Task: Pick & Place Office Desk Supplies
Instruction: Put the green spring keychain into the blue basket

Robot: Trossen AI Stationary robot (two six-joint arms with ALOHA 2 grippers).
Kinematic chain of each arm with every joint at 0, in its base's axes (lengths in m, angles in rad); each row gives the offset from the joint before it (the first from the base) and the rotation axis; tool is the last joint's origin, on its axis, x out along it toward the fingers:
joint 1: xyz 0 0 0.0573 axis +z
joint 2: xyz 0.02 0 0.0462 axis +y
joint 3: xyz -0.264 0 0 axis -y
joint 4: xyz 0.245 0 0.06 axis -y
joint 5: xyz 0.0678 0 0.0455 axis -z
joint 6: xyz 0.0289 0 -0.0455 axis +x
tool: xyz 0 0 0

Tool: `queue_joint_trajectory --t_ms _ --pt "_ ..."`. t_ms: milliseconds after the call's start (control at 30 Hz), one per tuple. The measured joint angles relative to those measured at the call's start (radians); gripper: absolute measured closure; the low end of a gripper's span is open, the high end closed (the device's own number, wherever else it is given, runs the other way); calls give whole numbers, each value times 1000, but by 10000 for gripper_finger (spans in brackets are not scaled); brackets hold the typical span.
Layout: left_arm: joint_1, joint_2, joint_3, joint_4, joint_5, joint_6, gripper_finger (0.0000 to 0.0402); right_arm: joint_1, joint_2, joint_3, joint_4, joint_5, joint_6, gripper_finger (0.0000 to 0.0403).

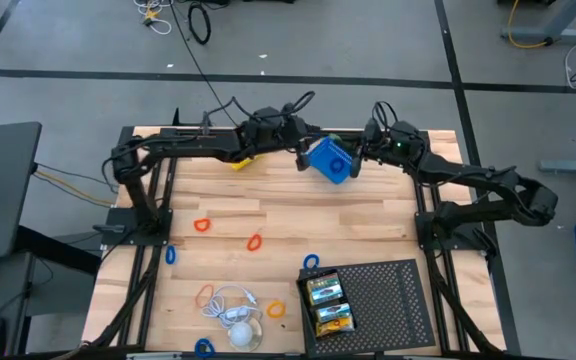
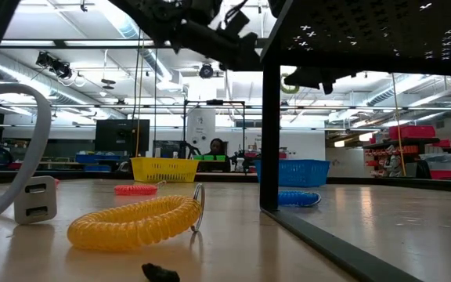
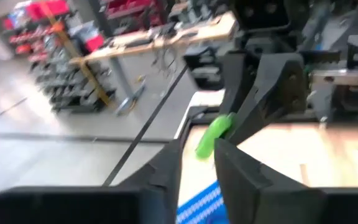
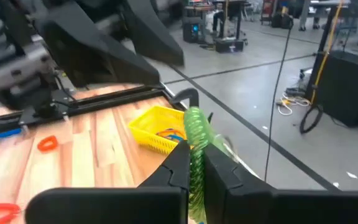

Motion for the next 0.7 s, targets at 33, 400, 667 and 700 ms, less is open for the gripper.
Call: queue_joint_trajectory --t_ms 33,400,667,700 --pt "0 -19 0 -39 -23 2 288 -4 0 0 -4 0 0 385" --pt "-2 -167 0 -383 -69 -1 236 -31 42 37 -153 -38 -2 385" --pt "-1 -183 0 -434 -73 7 239 13 246 257 -426 55 -96 385" --pt "-1 -183 0 -442 -74 10 239 14 263 282 -458 63 -102 385"
